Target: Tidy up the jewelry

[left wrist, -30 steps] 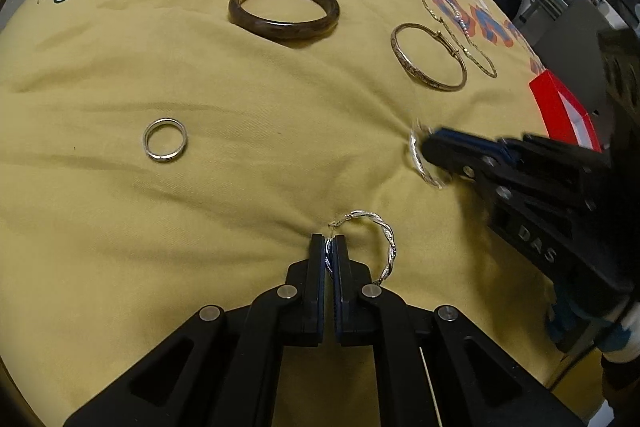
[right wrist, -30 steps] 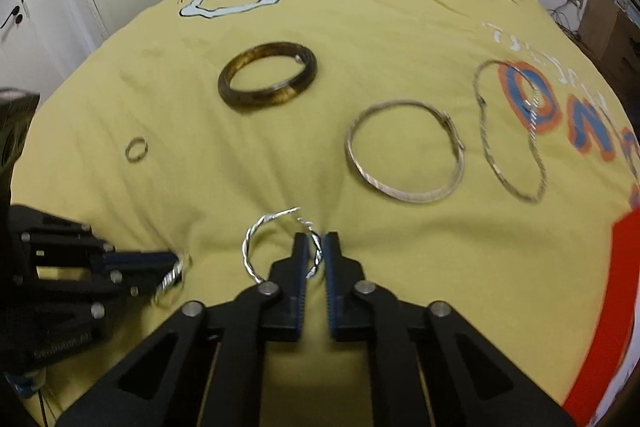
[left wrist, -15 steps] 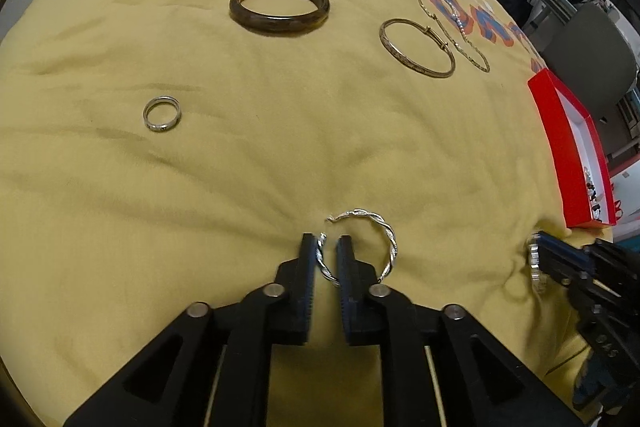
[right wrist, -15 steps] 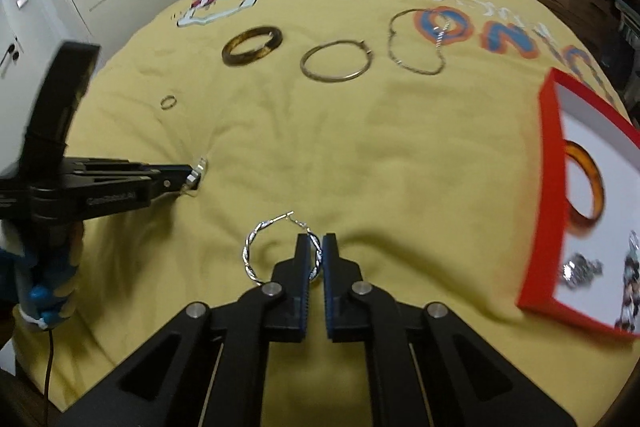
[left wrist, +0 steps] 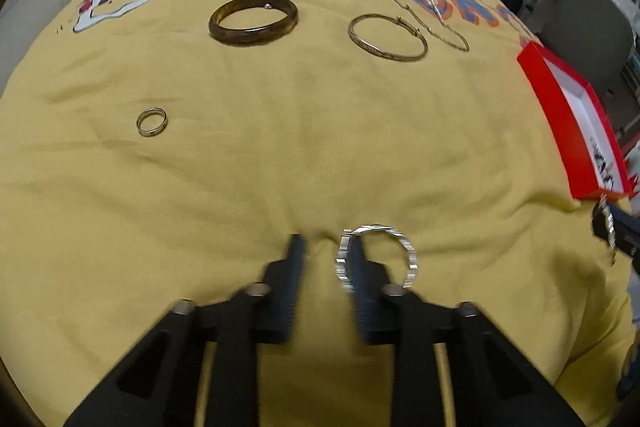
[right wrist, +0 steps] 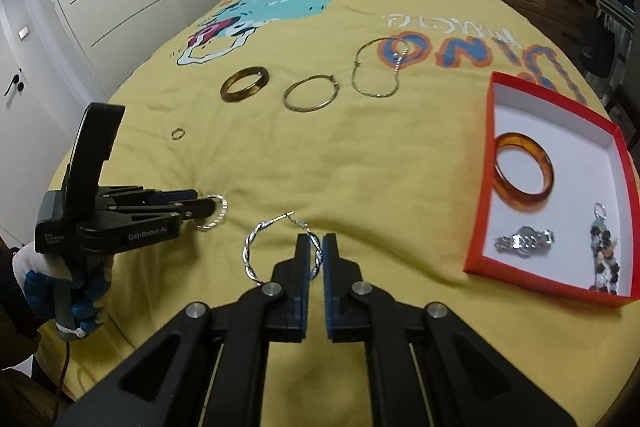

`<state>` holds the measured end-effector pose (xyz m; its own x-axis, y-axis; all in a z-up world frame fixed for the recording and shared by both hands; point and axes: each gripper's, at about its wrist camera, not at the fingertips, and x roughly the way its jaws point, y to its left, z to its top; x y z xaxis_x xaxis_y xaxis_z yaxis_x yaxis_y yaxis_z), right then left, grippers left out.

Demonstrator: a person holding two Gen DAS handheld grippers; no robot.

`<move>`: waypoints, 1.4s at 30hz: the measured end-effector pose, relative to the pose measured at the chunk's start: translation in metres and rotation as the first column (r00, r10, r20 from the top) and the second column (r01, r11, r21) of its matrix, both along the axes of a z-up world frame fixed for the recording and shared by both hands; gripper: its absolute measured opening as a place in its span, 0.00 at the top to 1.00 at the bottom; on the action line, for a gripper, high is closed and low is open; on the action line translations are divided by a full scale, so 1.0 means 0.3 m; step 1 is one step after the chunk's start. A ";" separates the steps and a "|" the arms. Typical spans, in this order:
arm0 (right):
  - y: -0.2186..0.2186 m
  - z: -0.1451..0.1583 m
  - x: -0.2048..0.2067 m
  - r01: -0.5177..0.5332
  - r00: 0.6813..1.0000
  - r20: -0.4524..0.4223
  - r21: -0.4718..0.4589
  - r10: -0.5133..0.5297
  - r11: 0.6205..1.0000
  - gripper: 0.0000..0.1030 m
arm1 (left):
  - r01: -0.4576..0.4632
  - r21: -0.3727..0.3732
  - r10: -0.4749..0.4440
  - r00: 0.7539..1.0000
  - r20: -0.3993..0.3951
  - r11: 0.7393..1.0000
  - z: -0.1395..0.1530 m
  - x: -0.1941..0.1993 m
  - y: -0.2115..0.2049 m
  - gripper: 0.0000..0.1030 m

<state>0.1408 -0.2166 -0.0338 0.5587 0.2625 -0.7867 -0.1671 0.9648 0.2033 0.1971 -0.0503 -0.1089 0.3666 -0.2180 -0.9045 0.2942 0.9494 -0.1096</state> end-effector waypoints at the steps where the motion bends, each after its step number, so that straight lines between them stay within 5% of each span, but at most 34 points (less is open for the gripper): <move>1: -0.005 0.005 -0.007 0.003 1.000 0.004 0.002 -0.003 1.000 0.95 | 0.007 0.010 -0.007 1.000 0.001 1.000 0.001 -0.007 -0.007 0.94; 10: -0.089 0.052 -0.087 0.047 0.998 0.048 0.032 -0.049 0.998 0.95 | 0.007 0.000 -0.007 0.999 0.044 1.000 0.076 -0.101 -0.033 0.96; 18: -0.199 0.096 -0.127 0.105 0.990 0.089 0.047 -0.108 0.993 0.95 | 0.047 -0.082 -0.040 0.995 0.087 0.995 0.207 -0.111 -0.144 0.96; 30: -0.639 0.114 0.035 0.277 0.957 0.107 -0.053 -0.270 0.959 0.95 | 0.314 -0.136 -0.296 0.945 0.137 0.940 0.308 0.017 -0.713 0.96; 42: -0.835 -0.037 0.311 0.259 0.965 0.015 -0.142 -0.260 0.955 0.95 | 0.340 0.031 -0.341 0.931 0.133 0.940 0.171 0.307 -1.104 0.96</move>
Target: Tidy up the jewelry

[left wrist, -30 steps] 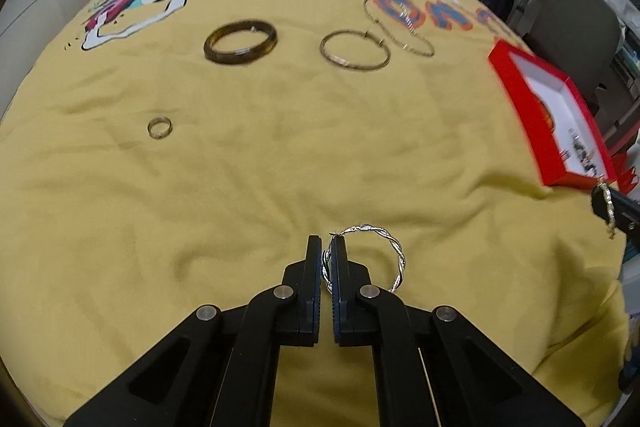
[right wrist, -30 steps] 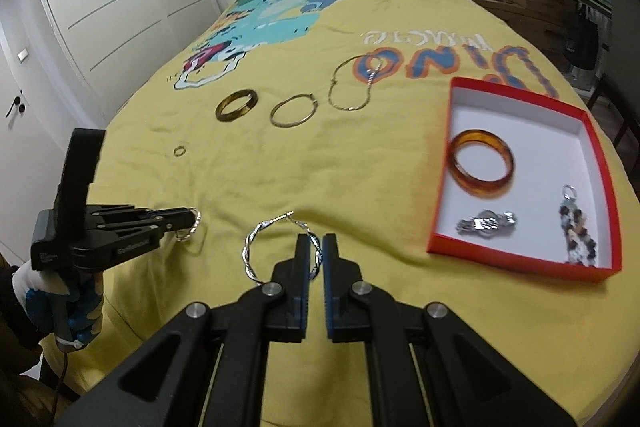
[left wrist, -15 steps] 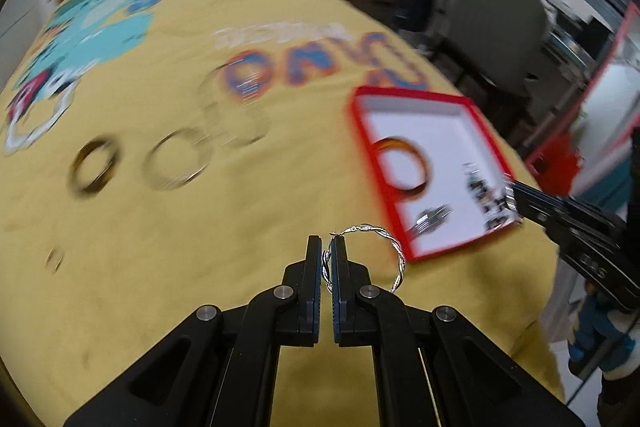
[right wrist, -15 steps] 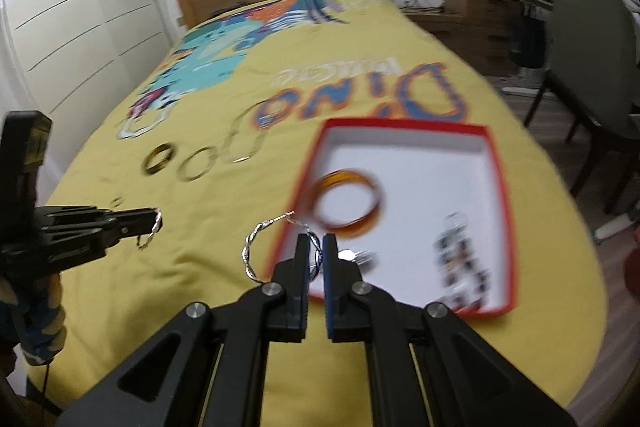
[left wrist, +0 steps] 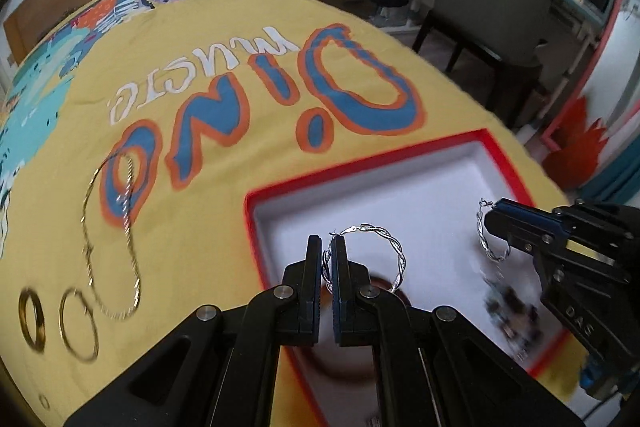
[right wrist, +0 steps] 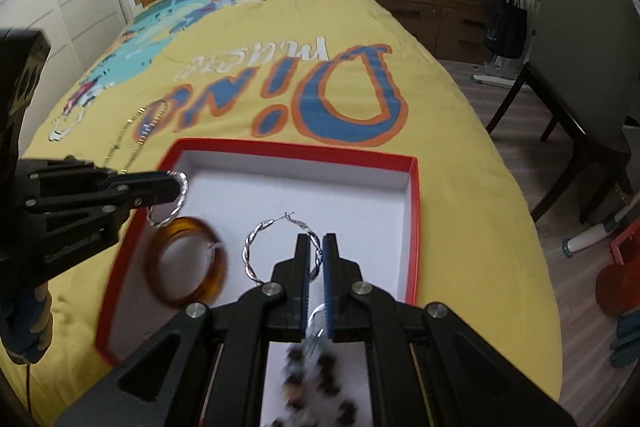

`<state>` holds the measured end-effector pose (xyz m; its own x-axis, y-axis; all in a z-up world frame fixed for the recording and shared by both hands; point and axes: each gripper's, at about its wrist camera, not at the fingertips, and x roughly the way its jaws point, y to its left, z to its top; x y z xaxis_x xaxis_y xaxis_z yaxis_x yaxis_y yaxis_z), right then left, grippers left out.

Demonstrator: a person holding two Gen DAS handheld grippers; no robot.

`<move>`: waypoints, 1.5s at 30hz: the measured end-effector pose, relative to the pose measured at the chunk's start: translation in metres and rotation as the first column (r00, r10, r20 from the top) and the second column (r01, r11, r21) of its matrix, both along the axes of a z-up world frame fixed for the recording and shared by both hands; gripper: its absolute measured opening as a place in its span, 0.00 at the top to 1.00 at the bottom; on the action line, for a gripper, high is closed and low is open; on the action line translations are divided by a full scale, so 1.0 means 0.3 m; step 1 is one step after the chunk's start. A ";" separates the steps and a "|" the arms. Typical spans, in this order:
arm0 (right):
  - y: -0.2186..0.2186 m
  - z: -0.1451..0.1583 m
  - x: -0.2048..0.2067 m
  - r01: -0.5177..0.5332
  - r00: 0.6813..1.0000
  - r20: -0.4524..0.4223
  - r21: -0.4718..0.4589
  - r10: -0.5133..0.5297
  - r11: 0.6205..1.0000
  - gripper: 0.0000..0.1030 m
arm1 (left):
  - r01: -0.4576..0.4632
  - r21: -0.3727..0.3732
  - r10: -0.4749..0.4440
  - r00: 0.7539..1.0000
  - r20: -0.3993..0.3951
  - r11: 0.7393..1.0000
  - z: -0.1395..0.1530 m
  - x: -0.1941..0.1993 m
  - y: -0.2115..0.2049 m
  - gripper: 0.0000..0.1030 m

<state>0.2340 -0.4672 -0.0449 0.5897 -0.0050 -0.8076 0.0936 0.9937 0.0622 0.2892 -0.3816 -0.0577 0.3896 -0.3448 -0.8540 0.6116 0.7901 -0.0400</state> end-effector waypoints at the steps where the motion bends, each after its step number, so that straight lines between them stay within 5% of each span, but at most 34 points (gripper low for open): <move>1: -0.006 -0.012 0.019 -0.006 1.000 -0.012 -0.005 0.006 1.000 0.95 | 0.000 0.016 0.000 1.000 0.006 1.000 -0.015 0.012 -0.018 0.96; 14: -0.006 -0.087 0.086 -0.059 0.992 -0.119 -0.060 0.052 0.996 0.93 | -0.008 0.035 0.008 1.000 -0.006 0.999 -0.098 0.047 -0.030 0.93; 19: -0.012 -0.050 0.058 -0.036 0.996 -0.085 -0.061 0.030 0.997 0.87 | -0.019 -0.022 0.019 1.000 -0.010 1.000 -0.048 0.027 0.003 0.68; 27: 0.023 0.101 -0.101 0.017 1.000 0.000 -0.015 -0.017 1.000 0.86 | -0.043 -0.126 0.040 0.999 -0.030 0.991 0.075 -0.085 0.131 0.64; 38: 0.264 0.228 -0.281 -0.015 0.997 0.072 0.060 0.011 0.998 0.86 | -0.147 -0.068 0.148 0.989 0.011 0.987 0.129 -0.290 0.521 0.60; 45: 0.493 0.259 -0.339 -0.092 0.992 0.095 0.090 0.083 0.992 0.87 | -0.295 -0.065 0.297 0.955 0.018 0.953 0.126 -0.360 0.855 0.60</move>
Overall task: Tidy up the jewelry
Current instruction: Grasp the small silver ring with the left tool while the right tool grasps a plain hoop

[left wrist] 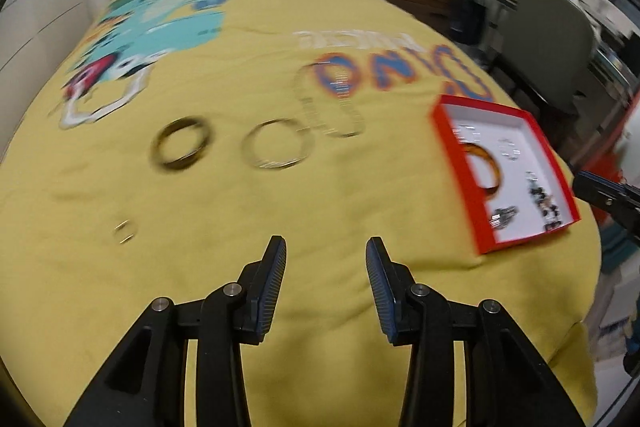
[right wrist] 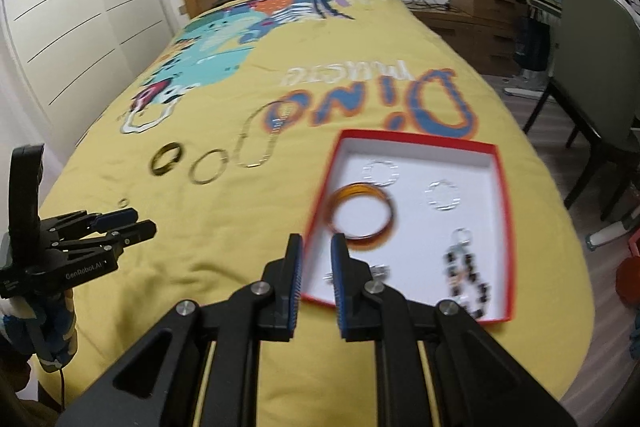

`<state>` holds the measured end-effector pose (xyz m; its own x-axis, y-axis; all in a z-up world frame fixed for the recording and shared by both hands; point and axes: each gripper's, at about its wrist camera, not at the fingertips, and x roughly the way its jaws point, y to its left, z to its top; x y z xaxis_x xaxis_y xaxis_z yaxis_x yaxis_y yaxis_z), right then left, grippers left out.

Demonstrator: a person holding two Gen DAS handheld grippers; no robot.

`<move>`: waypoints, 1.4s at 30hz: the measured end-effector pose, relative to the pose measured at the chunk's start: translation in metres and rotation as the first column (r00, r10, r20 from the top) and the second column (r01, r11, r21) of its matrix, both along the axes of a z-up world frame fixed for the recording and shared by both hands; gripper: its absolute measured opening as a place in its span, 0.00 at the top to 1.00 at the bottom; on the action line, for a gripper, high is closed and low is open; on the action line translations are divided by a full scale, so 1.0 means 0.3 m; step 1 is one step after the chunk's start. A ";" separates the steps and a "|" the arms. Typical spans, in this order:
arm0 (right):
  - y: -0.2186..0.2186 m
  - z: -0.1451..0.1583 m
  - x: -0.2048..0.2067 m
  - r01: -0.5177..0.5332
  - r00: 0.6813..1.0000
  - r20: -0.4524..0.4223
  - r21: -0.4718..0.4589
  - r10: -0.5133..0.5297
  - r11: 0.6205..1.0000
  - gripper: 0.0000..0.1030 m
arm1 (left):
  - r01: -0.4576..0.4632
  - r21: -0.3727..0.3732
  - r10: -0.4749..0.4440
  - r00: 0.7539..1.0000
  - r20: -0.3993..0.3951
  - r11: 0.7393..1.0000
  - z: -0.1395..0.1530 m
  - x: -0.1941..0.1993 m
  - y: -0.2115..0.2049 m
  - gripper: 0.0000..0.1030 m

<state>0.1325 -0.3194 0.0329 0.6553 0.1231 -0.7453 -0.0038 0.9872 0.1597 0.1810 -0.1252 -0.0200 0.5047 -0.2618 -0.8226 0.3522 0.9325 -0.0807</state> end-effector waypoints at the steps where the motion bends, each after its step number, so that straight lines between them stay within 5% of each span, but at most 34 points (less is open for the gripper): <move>1: 0.026 0.004 -0.002 -0.010 1.000 0.002 0.003 0.010 1.000 0.87 | -0.025 0.000 0.025 1.000 0.001 1.000 0.000 -0.008 0.052 0.60; 12: 0.190 -0.010 0.023 -0.069 0.998 -0.008 0.016 0.069 0.997 0.86 | -0.190 -0.017 0.190 0.982 0.000 0.982 -0.010 -0.055 0.361 0.49; 15: 0.209 -0.029 0.043 -0.071 0.997 -0.012 0.029 0.071 0.997 0.68 | -0.219 -0.023 0.219 0.976 -0.006 0.975 -0.021 -0.056 0.416 0.46; 30: 0.322 -0.201 0.261 -0.124 0.987 -0.095 0.061 0.129 0.990 0.68 | -0.296 -0.041 0.292 0.953 -0.078 0.954 -0.168 0.148 0.550 0.46; 42: 0.407 -0.306 0.462 -0.150 0.978 -0.131 0.087 0.161 0.985 0.68 | -0.264 -0.032 0.259 0.961 -0.101 0.964 -0.281 0.306 0.541 0.66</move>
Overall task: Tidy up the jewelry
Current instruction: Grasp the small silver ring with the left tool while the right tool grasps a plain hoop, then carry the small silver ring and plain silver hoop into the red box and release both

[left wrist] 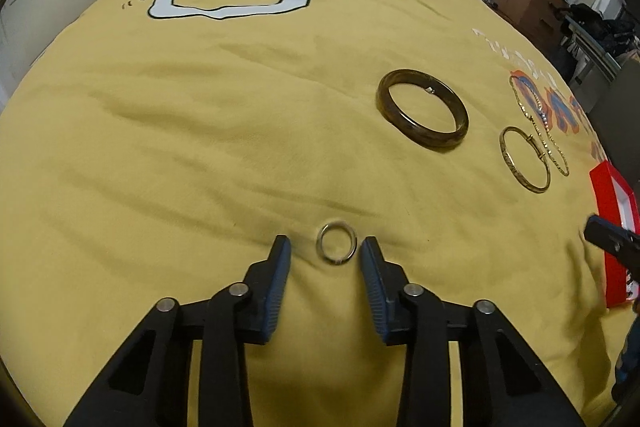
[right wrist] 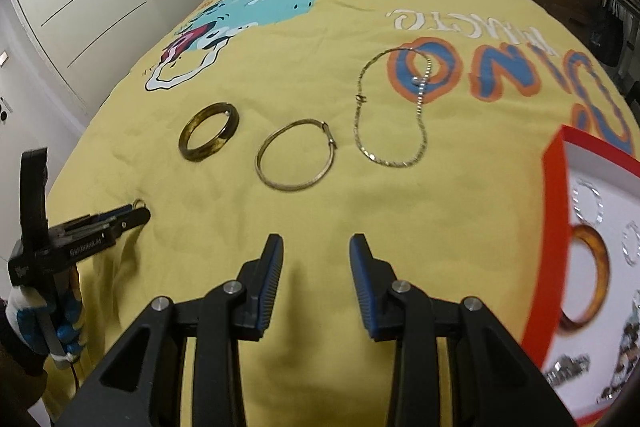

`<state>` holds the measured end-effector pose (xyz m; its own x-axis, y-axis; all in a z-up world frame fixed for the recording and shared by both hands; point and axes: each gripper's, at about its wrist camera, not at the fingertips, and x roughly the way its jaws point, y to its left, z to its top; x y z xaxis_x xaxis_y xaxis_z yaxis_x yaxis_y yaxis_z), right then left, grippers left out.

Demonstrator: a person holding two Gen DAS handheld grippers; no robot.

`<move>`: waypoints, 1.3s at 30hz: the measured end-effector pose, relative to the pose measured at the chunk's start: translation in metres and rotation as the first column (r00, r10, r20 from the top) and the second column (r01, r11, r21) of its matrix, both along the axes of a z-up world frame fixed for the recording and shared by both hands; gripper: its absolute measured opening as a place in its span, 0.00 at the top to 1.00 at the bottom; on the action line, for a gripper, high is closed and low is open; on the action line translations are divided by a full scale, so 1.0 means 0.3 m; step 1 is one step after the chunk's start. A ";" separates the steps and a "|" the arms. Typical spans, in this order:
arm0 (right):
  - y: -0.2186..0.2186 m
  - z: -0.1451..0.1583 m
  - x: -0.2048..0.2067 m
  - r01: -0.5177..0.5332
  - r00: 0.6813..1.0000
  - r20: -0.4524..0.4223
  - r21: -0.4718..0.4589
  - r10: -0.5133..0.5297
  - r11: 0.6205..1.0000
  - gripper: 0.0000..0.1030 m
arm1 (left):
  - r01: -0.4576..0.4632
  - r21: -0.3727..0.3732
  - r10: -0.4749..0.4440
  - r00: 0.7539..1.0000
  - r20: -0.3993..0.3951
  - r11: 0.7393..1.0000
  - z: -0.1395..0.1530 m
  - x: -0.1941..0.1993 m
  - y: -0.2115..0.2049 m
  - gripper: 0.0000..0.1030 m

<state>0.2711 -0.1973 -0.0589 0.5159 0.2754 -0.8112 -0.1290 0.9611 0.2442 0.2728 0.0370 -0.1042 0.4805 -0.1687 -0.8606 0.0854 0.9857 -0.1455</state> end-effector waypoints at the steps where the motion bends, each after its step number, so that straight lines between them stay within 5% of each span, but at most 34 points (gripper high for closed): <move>1: 0.008 -0.020 0.032 0.005 1.000 -0.008 0.011 -0.005 1.000 0.68 | 0.006 0.005 -0.006 1.000 0.003 1.000 -0.004 0.004 -0.003 0.67; 11: 0.016 -0.080 0.138 0.045 0.999 -0.026 0.076 -0.043 0.996 0.68 | 0.029 0.031 -0.031 0.999 0.040 0.999 -0.021 0.010 -0.001 0.77; 17: 0.021 -0.098 0.200 0.067 0.998 -0.024 0.094 -0.065 0.993 0.68 | 0.015 -0.017 -0.015 0.999 0.036 1.000 -0.020 0.017 0.035 0.86; 20: 0.039 -0.107 0.226 0.078 0.997 -0.028 0.056 -0.076 0.995 0.69 | 0.013 -0.033 -0.012 0.999 0.033 0.999 -0.018 0.016 0.043 0.88; 24: 0.064 -0.120 0.241 0.091 0.995 -0.038 -0.038 -0.092 0.995 0.83 | 0.005 -0.053 -0.003 1.000 0.027 0.999 -0.010 0.014 0.050 0.91; 28: 0.057 -0.112 0.215 0.102 0.993 -0.048 -0.063 -0.105 0.993 0.93 | -0.007 -0.077 0.009 1.000 0.021 0.997 0.012 -0.006 0.061 0.96; 39: 0.006 0.009 -0.031 0.082 0.997 -0.002 -0.065 -0.083 0.994 0.97 | 0.015 -0.087 -0.011 0.999 0.052 0.996 0.121 -0.136 0.029 0.96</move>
